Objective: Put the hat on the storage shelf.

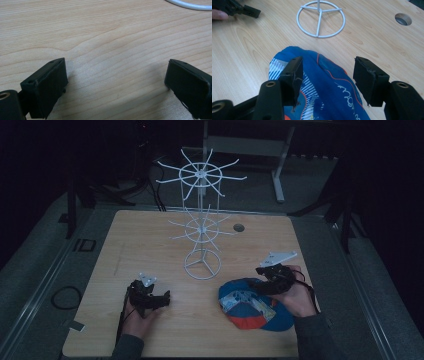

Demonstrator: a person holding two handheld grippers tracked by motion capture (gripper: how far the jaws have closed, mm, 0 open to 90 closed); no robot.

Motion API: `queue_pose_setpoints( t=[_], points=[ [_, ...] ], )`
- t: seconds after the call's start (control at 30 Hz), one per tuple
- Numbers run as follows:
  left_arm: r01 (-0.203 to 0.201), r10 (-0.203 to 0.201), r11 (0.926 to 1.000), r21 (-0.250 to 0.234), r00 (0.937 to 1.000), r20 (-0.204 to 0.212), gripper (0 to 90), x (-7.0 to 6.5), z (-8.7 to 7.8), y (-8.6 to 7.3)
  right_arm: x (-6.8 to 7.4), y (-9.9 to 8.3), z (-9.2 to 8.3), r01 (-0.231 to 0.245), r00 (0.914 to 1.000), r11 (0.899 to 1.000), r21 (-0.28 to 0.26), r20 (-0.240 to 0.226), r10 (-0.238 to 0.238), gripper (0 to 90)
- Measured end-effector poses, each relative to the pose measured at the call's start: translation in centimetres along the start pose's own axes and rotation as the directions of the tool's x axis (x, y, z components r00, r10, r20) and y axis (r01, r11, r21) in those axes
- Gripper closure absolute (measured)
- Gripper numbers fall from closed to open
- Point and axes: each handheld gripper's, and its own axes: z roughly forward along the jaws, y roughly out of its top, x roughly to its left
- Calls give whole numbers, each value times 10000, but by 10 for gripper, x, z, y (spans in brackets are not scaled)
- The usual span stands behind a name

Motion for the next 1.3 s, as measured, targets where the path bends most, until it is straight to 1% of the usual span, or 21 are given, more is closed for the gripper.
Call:
queue_pose_setpoints(
  t=[0.2,0.23,0.37,0.5,0.7,0.87,1.0,1.07,1.3],
  points=[
    [-5,5,10000,5,10000,1,47,0,0,0,1,2,2,182,9998,9997,136,-14,-182,405],
    [0,0,10000,-1,10000,2,48,0,0,0,1,4,4,293,9996,9991,293,-31,-293,403],
    [-3,3,10000,0,10000,0,48,0,0,0,2,5,8,474,9989,9981,388,-48,-473,402],
    [0,0,10000,-2,10000,1,47,0,0,0,2,6,11,651,9979,9961,600,-79,-647,398],
    [1,-1,10000,-2,10000,2,47,0,0,0,3,7,17,777,9969,9936,815,-167,-765,387],
    [-19,19,10000,0,10000,-4,48,0,0,0,4,6,23,913,9955,9904,1034,-352,-881,369],
    [-16,16,10000,-5,10000,-6,48,0,0,0,6,5,26,909,9953,9900,1081,-441,-866,365],
    [4,-4,10000,-22,10000,-6,47,0,0,0,6,4,29,1012,9942,9884,1136,-482,-963,361],
    [25,-25,10000,-25,10000,-1,48,0,0,0,7,4,37,1079,9930,9842,1404,-629,-999,341]
  ],
)
